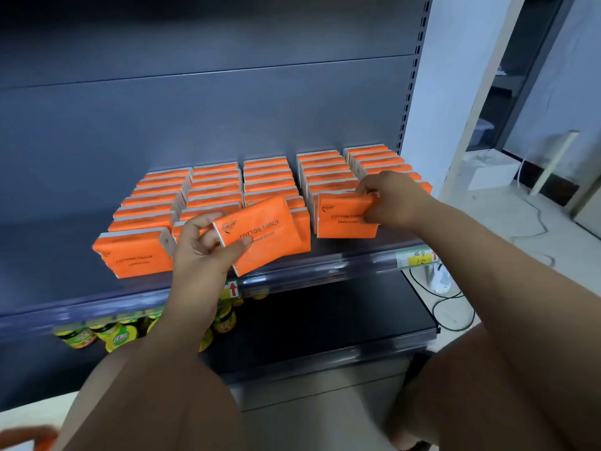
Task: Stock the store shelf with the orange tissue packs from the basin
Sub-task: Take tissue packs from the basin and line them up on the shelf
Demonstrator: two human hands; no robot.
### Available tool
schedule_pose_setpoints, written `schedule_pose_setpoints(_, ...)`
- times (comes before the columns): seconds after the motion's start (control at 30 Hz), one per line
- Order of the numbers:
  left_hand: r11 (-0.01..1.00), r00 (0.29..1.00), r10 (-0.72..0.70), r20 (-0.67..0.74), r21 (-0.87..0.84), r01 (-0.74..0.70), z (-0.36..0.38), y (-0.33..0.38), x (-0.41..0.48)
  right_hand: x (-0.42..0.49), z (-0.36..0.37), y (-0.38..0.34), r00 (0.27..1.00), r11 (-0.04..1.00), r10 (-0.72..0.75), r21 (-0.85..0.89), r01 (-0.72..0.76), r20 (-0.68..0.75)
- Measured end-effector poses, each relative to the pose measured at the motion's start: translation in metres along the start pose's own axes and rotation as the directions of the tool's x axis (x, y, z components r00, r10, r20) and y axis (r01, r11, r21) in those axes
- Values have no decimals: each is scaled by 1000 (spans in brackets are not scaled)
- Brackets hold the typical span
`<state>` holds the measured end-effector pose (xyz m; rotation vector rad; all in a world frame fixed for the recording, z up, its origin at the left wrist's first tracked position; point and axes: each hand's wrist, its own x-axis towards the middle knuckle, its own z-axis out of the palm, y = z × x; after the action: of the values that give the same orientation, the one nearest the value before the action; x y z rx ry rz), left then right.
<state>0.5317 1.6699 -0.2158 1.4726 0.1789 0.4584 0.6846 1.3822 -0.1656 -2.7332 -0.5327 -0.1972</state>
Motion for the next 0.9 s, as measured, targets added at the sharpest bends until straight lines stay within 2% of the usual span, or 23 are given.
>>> schedule_pose_setpoints(0.3, 998, 998, 25, 58, 56, -28, 6, 0, -6, 3, 21, -8, 1000, 993, 11, -121, -8, 29)
schedule_pose_setpoints(0.57, 992, 996, 27, 87, 119, -37, 8, -3, -9, 3, 21, -7, 999, 987, 45, -157, -40, 26)
schedule_pose_setpoints(0.9, 989, 995, 68, 80, 127, -78, 17, 0, -18, -6, 23, -13, 996, 990, 18, -135, -30, -91)
